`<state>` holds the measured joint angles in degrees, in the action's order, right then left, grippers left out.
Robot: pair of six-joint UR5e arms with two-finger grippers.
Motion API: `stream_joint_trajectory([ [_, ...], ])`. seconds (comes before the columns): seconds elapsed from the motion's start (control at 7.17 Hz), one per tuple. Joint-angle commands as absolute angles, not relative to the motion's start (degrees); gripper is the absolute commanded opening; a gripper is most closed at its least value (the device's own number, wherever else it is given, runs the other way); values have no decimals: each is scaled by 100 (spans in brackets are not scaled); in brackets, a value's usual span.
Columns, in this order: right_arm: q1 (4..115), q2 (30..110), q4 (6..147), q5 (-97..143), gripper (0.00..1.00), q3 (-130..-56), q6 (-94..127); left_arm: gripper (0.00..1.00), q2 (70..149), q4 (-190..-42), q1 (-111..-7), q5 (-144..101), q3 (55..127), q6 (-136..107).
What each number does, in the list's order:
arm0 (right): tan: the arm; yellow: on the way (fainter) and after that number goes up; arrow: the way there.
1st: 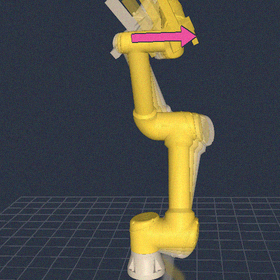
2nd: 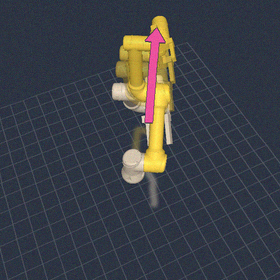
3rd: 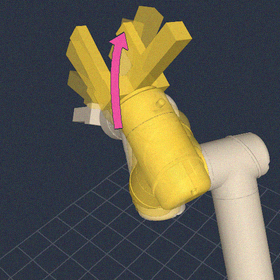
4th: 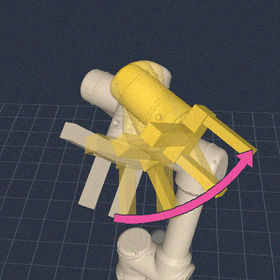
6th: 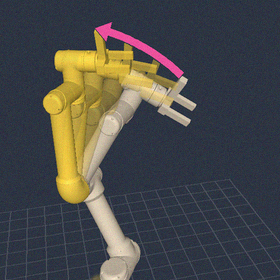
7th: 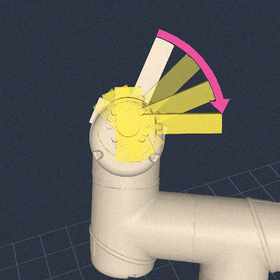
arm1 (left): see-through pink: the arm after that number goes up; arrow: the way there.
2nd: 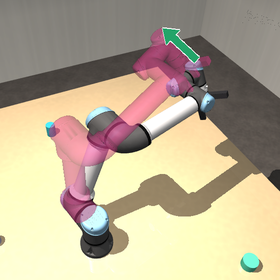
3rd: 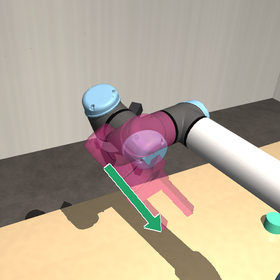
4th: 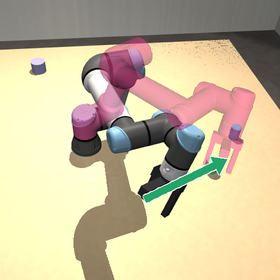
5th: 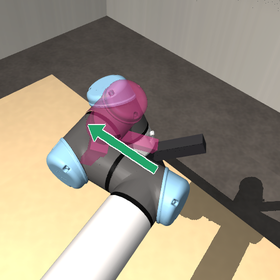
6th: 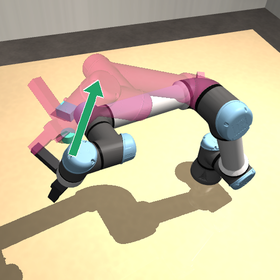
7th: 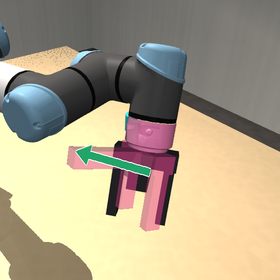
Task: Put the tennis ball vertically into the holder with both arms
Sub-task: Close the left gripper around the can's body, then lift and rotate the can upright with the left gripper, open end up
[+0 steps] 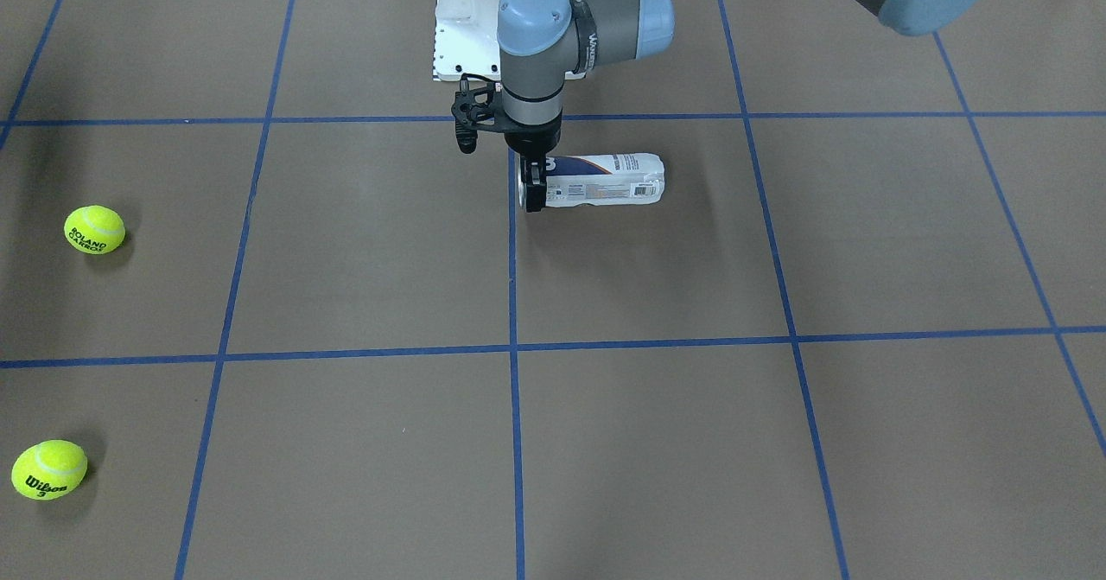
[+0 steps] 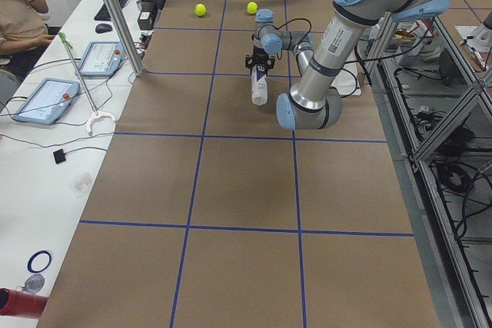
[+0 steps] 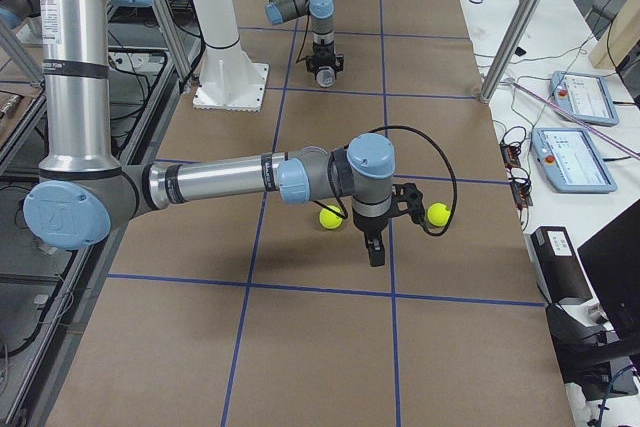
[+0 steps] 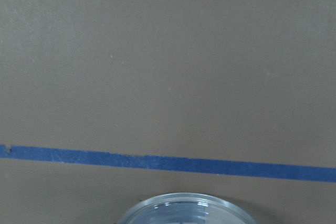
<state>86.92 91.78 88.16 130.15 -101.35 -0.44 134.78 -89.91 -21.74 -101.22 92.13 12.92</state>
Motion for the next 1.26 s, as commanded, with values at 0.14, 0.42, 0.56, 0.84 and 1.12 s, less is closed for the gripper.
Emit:
stream_joint_trajectory([
  [0.14, 8692, 9176, 8815, 13043, 99, -10134, -44, 77, 13631, -9017, -2294, -10169, 10131, 1292],
  [0.42, 8692, 9176, 8815, 13043, 99, -10134, -44, 77, 13729, -10230, -2390, -10169, 10388, 1153],
  [0.56, 8692, 9176, 8815, 13043, 99, -10134, -44, 77, 13720, -10831, -2417, -10169, 10371, 960],
  [0.84, 8692, 9176, 8815, 13060, 99, -10134, -44, 77, 13685, -12330, -2443, -10134, 10328, 564],
  [1.12, 8692, 9176, 8815, 13061, 99, -10142, -44, 77, 13650, -13966, -2505, -10003, 9952, 300],
])
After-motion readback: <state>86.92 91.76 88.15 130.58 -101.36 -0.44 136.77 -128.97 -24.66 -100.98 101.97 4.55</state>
